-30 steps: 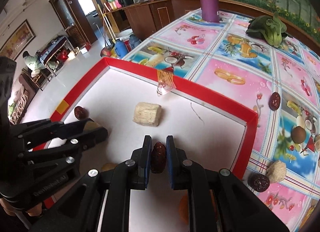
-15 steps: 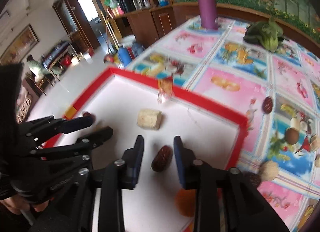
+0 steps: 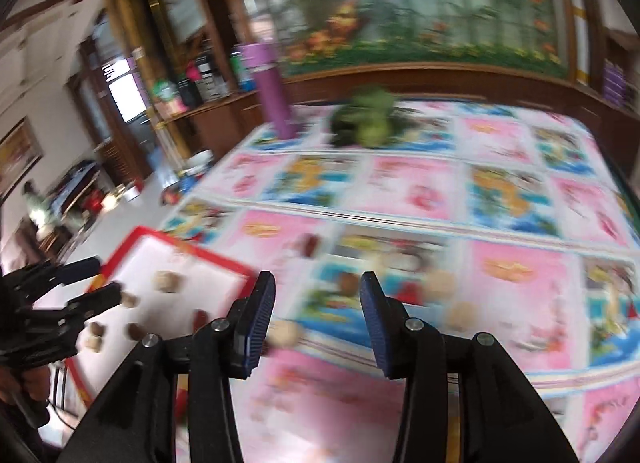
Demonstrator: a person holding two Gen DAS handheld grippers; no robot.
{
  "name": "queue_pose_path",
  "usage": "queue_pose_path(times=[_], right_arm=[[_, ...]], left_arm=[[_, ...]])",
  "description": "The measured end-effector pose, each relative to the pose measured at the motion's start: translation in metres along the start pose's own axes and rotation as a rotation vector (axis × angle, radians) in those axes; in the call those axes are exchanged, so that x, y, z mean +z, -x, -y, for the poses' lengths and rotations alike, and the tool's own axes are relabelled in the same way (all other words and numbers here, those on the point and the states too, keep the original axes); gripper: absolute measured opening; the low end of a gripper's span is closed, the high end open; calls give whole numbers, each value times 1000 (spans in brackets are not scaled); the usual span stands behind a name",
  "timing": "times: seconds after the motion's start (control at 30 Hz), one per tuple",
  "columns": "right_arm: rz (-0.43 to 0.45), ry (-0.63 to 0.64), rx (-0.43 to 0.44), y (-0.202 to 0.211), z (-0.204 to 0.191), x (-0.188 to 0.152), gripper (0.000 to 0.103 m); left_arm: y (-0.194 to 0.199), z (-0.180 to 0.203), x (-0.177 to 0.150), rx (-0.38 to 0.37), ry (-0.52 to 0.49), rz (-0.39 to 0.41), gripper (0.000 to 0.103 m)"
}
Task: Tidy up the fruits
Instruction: 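Carry the date and cube over the tray and open both tools, then grasp a round tan cake with the right tool while the left tool grasps a tan ball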
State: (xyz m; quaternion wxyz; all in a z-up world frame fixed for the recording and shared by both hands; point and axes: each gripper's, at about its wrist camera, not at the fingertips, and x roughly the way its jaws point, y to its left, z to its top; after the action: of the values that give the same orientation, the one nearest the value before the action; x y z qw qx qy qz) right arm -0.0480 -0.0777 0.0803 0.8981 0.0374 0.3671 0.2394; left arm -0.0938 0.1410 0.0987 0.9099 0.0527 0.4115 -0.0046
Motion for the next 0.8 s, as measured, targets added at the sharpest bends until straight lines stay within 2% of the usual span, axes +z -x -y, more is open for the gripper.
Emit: queue_pose_path(times=[0.17, 0.3, 0.57, 0.8], right_arm=[[-5, -83, -84, 4, 49, -7, 44], [-14, -101, -121, -1, 65, -16, 44], [-59, -66, -118, -17, 70, -24, 44], [-79, -47, -166, -30, 69, -25, 44]], left_arm=[[-17, 39, 9, -40, -73, -28, 61], [-26, 59, 11, -45, -112, -53, 61], [-35, 81, 11, -72, -177, -73, 61], [-57, 94, 19, -124, -219, -111, 61]])
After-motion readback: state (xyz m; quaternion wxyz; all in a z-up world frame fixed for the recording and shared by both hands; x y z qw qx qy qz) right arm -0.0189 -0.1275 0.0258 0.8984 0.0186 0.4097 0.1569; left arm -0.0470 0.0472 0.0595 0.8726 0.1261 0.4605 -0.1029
